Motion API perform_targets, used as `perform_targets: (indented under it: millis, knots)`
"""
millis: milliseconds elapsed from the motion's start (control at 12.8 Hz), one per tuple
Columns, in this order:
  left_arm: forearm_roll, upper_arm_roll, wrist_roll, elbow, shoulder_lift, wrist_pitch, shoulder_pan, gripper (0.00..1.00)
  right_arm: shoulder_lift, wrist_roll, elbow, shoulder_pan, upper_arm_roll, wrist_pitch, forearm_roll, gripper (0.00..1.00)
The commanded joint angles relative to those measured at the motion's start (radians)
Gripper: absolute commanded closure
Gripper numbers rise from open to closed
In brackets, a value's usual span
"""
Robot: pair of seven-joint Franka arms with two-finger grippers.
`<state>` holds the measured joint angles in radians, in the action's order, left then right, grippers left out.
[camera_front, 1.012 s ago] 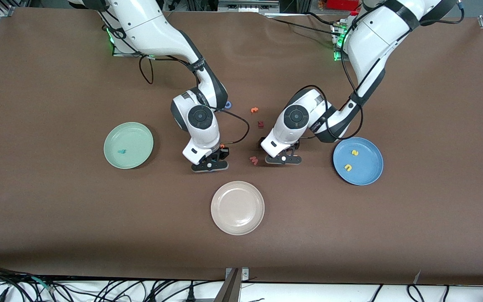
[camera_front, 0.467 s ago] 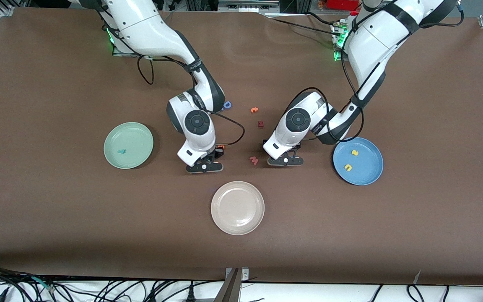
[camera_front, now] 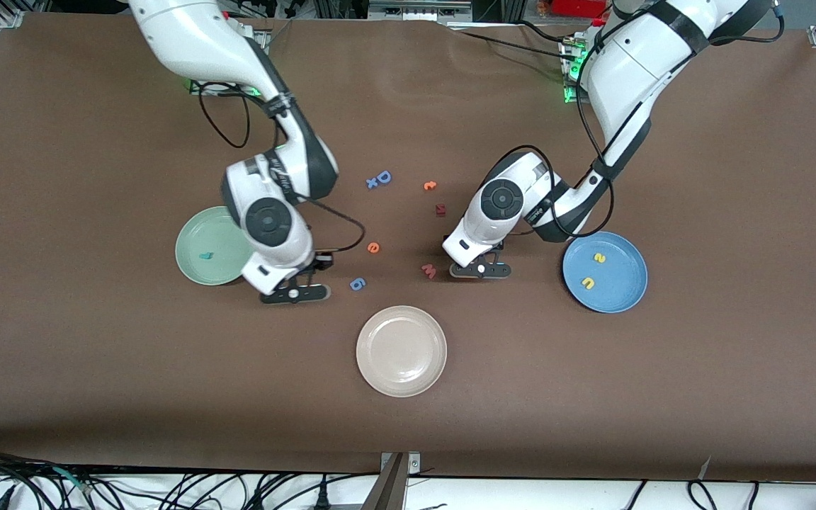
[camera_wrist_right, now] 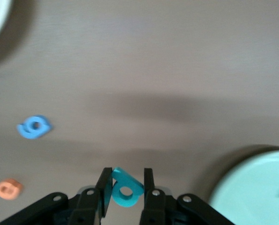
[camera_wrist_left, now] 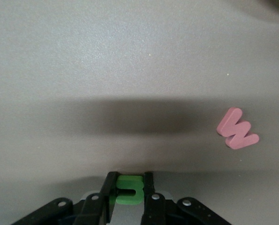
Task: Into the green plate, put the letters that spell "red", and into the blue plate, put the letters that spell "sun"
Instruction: 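Grasp the green u with the left gripper while the right gripper grasps teal letter, then drop the green u on the blue plate while the right gripper drops teal letter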
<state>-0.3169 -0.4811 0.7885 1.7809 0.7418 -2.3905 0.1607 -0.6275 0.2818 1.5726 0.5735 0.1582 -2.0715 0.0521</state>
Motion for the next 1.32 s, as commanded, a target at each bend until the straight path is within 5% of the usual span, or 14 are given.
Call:
perform_targets:
  millis: [0, 311, 779, 856, 1012, 1246]
  knots:
    - [-0.039, 0.006, 0.021, 0.008, -0.039, 0.068, -0.006, 0.92, 0.048, -0.142, 0.021, -0.078, 0.001, 0.091, 0.009, 0.72]
    - [-0.039, 0.004, -0.081, -0.018, -0.13, 0.266, -0.041, 0.92, 0.054, -0.366, 0.062, -0.133, 0.098, 0.153, 0.009, 0.72]
    - [-0.071, 0.007, -0.487, -0.017, -0.15, 0.335, -0.246, 0.92, 0.025, -0.4, 0.162, -0.169, 0.101, 0.128, 0.026, 0.69]
    - [-0.118, 0.004, -0.526, -0.015, -0.15, 0.335, -0.279, 0.92, 0.013, -0.4, 0.17, -0.169, 0.1, 0.123, 0.049, 0.61]
    - [-0.178, 0.004, -0.606, -0.015, -0.142, 0.332, -0.329, 0.92, 0.005, -0.4, 0.168, -0.169, 0.099, 0.123, 0.052, 0.27]
    - [-0.298, 0.006, -0.643, -0.009, -0.11, 0.32, -0.394, 0.92, 0.017, -0.386, 0.159, -0.165, 0.098, 0.133, 0.052, 0.13]
